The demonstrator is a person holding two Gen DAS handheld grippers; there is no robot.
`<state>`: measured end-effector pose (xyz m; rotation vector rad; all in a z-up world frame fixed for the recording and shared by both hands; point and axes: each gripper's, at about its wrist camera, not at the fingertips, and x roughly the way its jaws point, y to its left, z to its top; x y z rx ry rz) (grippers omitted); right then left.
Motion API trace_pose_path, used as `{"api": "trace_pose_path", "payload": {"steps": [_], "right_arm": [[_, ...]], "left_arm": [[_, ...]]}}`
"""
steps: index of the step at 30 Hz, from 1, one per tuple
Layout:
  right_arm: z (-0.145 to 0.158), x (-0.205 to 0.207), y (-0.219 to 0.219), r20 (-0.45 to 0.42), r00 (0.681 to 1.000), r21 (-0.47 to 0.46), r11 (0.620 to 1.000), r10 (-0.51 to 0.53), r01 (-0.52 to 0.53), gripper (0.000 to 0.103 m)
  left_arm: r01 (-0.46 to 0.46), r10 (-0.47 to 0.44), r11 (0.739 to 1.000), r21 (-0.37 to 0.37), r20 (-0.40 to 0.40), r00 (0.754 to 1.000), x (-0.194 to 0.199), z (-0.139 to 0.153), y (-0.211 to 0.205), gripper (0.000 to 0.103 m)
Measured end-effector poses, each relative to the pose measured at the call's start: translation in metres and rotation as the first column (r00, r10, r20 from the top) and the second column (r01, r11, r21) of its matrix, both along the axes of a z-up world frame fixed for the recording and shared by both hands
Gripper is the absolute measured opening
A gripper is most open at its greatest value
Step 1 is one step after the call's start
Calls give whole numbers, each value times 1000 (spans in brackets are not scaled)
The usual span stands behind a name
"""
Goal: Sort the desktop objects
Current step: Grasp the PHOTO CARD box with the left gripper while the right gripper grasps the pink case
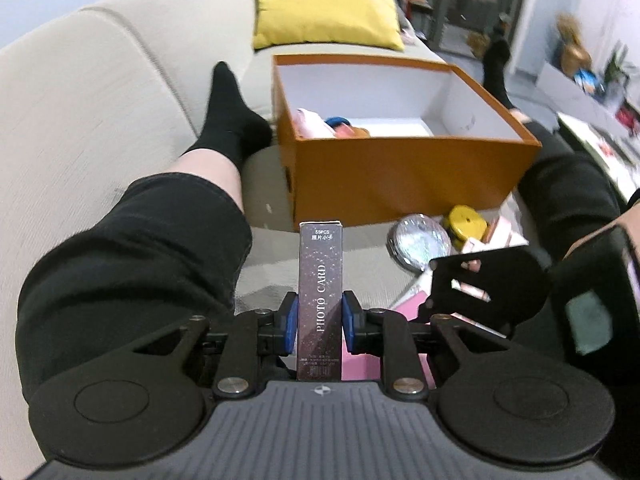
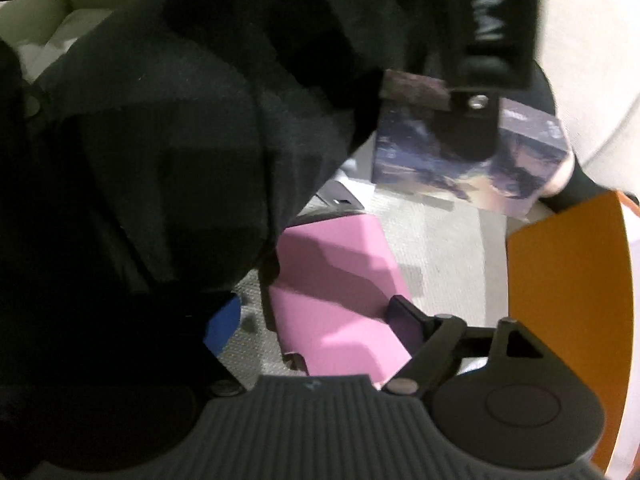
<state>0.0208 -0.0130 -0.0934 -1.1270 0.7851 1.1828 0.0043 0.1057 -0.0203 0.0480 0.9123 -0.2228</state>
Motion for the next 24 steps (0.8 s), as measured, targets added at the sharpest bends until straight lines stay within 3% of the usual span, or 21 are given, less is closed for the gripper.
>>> {"api": "trace_pose_path", "payload": {"steps": [6,10,11,13,17,24], "right_arm": [[-5,4,1,6,995,-61,993,97,-97,92],[-6,8,-2,33,991,-84,989,127,-124,92],[-8,10,-3,63,991,-100,989,120,-113,87],[-10,19,-6,97,993,-118,991,69,-57,84],[-2,35,-20,175,984,-49,999,-11,20,84],[11,64,-35,236,941,152,966,-242,210,84]], "left_arm": [[-85,85,994,-67,9,996,0,-1,12,25],[-92,93,993,-72,7,996,-2,-2,13,25],[-92,92,993,-72,7,996,-2,-2,13,25],[-94,95,993,-76,9,995,-3,-2,14,25],[-97,98,992,-83,10,995,-3,-3,15,25],[-109,108,991,-71,-18,994,3,-7,9,25]]}}
